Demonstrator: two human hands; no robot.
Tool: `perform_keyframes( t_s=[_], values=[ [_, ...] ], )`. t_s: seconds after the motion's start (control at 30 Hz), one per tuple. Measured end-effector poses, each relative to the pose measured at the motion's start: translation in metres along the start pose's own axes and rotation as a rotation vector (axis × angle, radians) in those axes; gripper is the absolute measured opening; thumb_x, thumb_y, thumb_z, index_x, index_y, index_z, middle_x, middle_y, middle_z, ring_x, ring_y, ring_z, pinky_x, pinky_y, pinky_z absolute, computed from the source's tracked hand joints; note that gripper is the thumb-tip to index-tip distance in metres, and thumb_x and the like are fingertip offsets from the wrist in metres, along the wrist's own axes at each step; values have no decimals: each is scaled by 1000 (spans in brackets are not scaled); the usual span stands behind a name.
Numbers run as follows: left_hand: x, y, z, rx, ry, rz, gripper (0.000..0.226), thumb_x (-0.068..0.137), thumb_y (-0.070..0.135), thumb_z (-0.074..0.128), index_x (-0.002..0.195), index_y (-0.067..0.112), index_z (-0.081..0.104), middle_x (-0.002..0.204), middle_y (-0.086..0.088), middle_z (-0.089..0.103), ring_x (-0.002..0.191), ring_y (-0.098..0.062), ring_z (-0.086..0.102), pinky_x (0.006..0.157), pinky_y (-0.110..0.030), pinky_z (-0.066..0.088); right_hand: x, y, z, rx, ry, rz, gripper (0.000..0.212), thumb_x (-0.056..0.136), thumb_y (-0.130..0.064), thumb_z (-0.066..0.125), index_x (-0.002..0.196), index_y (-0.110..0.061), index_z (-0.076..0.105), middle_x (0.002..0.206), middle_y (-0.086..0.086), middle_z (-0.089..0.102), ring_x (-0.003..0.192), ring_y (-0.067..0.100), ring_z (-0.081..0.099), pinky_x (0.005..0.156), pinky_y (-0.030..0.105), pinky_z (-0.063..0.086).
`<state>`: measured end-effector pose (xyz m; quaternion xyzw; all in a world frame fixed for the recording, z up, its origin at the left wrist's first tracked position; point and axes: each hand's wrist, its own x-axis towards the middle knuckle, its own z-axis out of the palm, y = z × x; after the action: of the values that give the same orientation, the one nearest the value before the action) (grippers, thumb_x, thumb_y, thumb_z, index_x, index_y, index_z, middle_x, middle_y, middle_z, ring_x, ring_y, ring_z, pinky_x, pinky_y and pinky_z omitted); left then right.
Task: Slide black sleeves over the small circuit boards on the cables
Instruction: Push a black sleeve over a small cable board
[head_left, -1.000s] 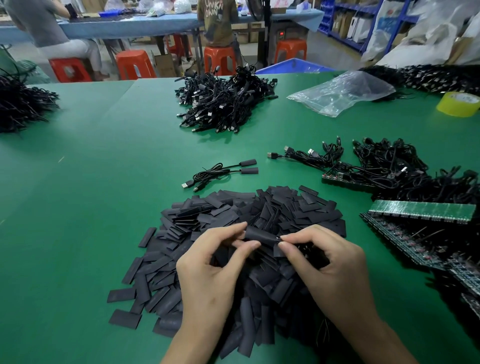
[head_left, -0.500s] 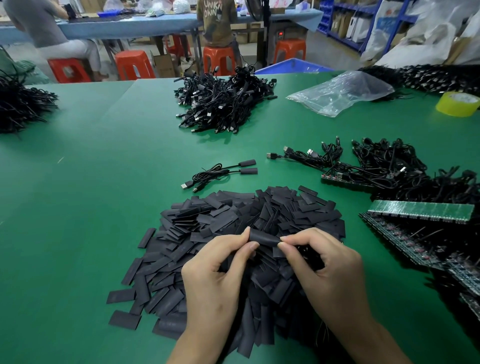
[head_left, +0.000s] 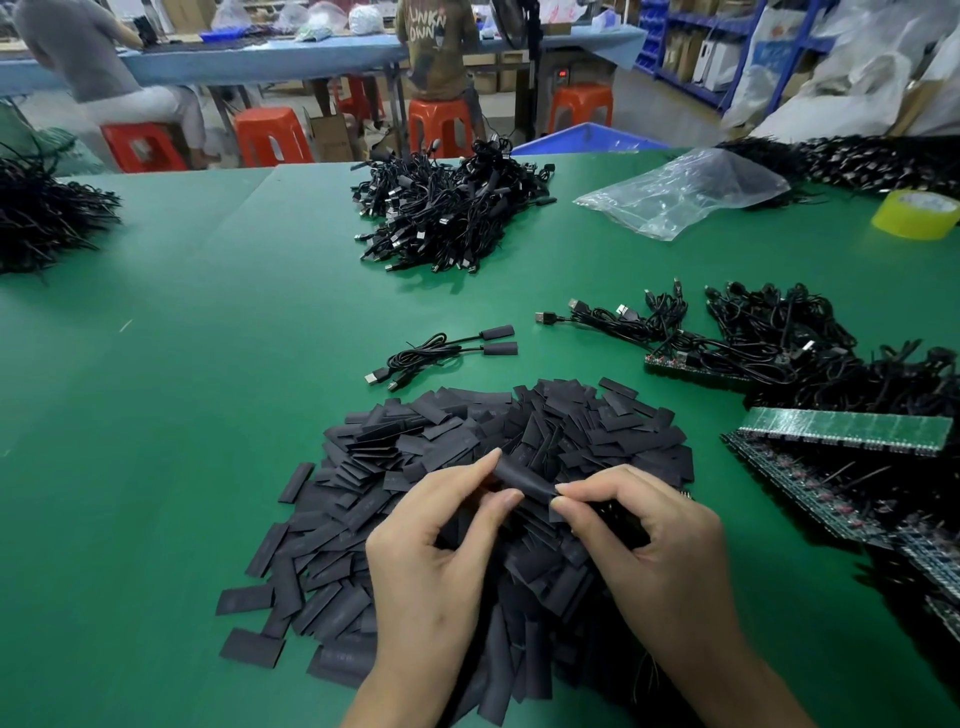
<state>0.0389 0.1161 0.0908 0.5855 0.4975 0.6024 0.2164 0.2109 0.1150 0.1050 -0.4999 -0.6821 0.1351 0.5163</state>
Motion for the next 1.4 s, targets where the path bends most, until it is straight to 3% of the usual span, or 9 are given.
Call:
perform_keyframes(
  t_s=[0.27,0.43,0.6,0.7,0.83,0.97,1.13,1.23,1.4],
  values=[
    [-3,-2,3,-37,-3,-22,33,85,23,78,116,33,77,100,12,76,94,-14,73,84,-18,53,1,-1,0,-3,4,12,2,84,-23,77,83,-23,76,85,-23,70,83,-3,68,73,9,47],
    [-4,3,5,-48,-26,1,37,90,34,71,126,41,70,104,14,75,95,-11,73,84,-15,52,4,-1,-2,12,28,45,2,84,-23,78,83,-24,77,83,-23,70,81,-2,69,72,10,47],
    [-11,6,14,-32,-162,-48,59,88,39,69,146,36,56,123,17,70,103,-15,71,89,-20,53,8,-3,-7,279,114,249,6,86,-25,80,86,-30,76,75,-8,76,68,10,74,66,19,57],
    [-9,13,19,233,-275,155,32,95,54,63,120,36,72,116,24,66,109,-4,62,92,-35,51,13,-6,-6,592,197,415,6,84,-16,78,84,-19,73,73,10,75,63,19,74,61,22,58],
    [-7,27,32,396,-469,202,38,95,62,55,109,33,77,110,23,69,102,-6,59,89,-35,48,14,-10,-1,785,305,524,11,83,-18,75,83,-10,67,71,16,71,62,21,71,57,22,56],
    [-7,37,39,304,-568,97,33,94,54,55,95,28,75,98,18,69,93,-6,55,88,-36,46,15,-12,0,897,341,561,25,78,-22,73,91,-5,60,73,13,72,65,20,72,59,22,57],
    [-2,48,38,124,-517,-76,19,98,38,59,87,24,67,79,13,69,73,-6,62,76,-30,52,20,-6,-5,978,305,582,34,84,-34,66,103,-6,59,93,15,76,85,25,77,70,24,60],
    [16,46,33,54,-433,-172,25,110,25,45,86,23,55,72,5,74,63,-11,67,68,-29,55,22,5,-9,833,319,583,32,91,-38,60,105,-9,62,98,10,77,88,21,74,71,25,59],
    [71,35,25,80,-351,-216,31,110,29,41,80,26,50,60,1,61,48,-17,57,50,-33,48,16,27,-6,541,180,594,9,103,-22,59,97,-20,66,86,-3,74,78,11,68,66,25,55]
  ],
)
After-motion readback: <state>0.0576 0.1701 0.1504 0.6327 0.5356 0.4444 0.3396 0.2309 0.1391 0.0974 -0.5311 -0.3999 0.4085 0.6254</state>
